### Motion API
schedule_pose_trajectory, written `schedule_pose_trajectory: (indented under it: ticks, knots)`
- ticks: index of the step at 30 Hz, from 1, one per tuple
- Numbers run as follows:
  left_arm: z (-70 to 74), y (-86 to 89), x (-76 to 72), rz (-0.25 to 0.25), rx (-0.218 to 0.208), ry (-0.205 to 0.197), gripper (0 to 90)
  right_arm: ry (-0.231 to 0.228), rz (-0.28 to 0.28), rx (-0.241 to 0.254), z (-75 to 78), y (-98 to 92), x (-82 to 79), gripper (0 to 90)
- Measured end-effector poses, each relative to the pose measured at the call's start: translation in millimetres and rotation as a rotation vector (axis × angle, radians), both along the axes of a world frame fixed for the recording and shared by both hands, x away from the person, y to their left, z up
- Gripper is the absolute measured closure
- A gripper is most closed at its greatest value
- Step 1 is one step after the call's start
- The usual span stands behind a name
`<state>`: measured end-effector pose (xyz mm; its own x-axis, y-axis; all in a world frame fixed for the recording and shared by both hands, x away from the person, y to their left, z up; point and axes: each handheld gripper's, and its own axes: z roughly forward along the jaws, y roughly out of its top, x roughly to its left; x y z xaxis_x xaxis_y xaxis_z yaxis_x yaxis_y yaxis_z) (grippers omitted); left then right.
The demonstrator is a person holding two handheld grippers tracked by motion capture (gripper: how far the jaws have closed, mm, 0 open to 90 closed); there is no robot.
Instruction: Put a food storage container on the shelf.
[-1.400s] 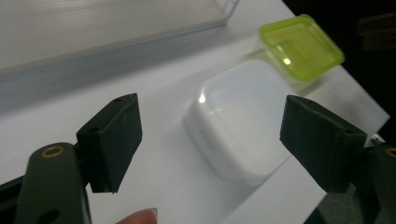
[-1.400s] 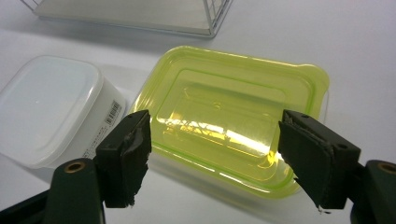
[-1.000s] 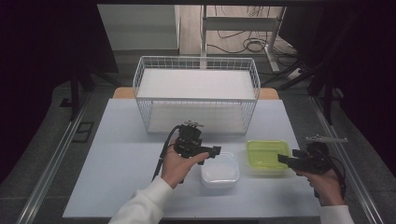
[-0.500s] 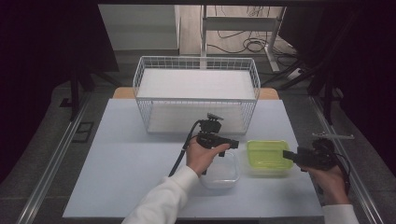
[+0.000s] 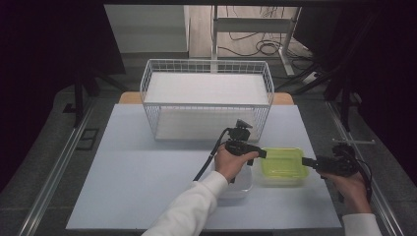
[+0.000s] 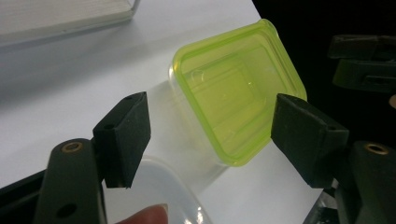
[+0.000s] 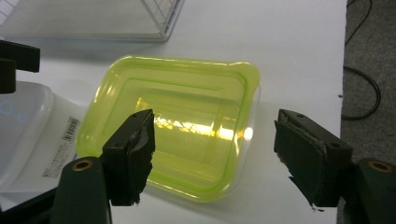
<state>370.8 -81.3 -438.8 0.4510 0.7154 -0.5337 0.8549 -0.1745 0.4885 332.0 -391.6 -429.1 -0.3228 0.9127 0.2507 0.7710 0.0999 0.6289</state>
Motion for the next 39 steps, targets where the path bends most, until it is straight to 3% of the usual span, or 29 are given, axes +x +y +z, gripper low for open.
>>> schedule_pose_trajectory:
  ticks: [6,10,18,20,39]
  knots:
    - [-5.0,-8.5,2.1,-0.005,0.002,0.015,29.7,0.04,-0.004,0.014,-6.5,-8.5,13.6,31.0]
    - [-6.7,-13.8,3.1,-0.006,-0.012,0.004,30.8,0.077,-0.01,0.041,-12.3,-15.9,21.7,31.9]
    - [-15.5,-25.7,7.4,-0.02,-0.019,0.034,31.1,0.134,0.002,0.081,-24.1,-20.0,35.5,33.1]
    - [-17.5,-26.5,8.5,-0.017,-0.03,0.041,31.1,0.138,0.008,0.083,-25.4,-19.6,37.0,33.9]
    - [-30.0,-29.7,18.1,0.013,0.0,0.087,34.0,0.15,0.01,0.109,-30.4,-21.4,38.7,37.8]
